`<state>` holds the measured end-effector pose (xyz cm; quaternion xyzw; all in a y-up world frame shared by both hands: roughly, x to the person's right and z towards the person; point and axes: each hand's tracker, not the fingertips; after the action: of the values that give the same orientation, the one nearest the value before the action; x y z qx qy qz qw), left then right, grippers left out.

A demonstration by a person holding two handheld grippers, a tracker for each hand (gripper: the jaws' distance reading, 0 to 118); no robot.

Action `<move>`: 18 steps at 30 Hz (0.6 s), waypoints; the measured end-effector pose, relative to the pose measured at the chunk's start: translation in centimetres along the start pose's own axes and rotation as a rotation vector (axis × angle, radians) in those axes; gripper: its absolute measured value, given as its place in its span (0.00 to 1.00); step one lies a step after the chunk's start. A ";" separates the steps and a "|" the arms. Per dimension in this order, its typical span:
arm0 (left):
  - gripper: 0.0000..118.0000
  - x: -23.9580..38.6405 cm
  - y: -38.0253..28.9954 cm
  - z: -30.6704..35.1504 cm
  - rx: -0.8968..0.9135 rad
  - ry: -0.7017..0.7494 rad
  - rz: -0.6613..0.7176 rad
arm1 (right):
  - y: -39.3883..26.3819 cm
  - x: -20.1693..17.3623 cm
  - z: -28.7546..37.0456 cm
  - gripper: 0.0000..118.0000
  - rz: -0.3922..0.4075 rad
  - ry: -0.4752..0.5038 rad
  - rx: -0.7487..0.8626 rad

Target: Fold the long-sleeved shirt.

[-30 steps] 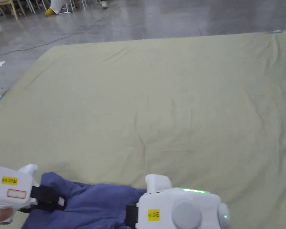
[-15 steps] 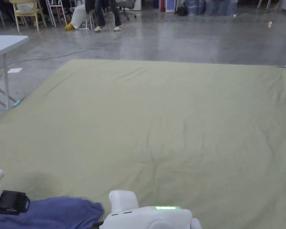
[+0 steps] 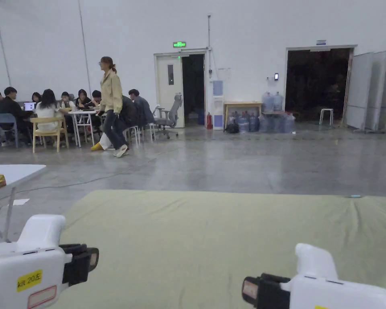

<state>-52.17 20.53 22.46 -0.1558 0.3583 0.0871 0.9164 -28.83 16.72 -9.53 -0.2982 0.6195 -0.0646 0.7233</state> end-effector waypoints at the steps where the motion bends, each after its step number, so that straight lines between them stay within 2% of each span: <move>1: 0.00 1.0 0.7 0.6 0.081 0.027 -0.009 | 1.3 0.3 2.1 0.00 0.036 -0.050 0.073; 5: 0.00 8.0 3.6 1.9 0.281 0.154 -0.030 | 5.3 0.3 8.2 0.00 0.156 -0.231 0.296; 10: 0.00 15.4 4.4 1.9 0.297 0.117 -0.022 | 7.3 0.3 13.5 0.00 0.257 -0.351 0.465; 14: 0.00 18.9 2.3 1.6 0.270 0.078 -0.019 | 6.3 1.4 16.6 0.00 0.320 -0.476 0.516; 18: 0.00 20.0 1.2 2.5 0.238 0.068 -0.009 | 4.7 2.4 17.9 0.00 0.362 -0.534 0.501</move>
<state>-36.38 23.47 10.22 -0.0504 0.3963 0.0347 0.9161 -12.82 25.72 -13.02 -0.0051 0.4176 -0.0055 0.9086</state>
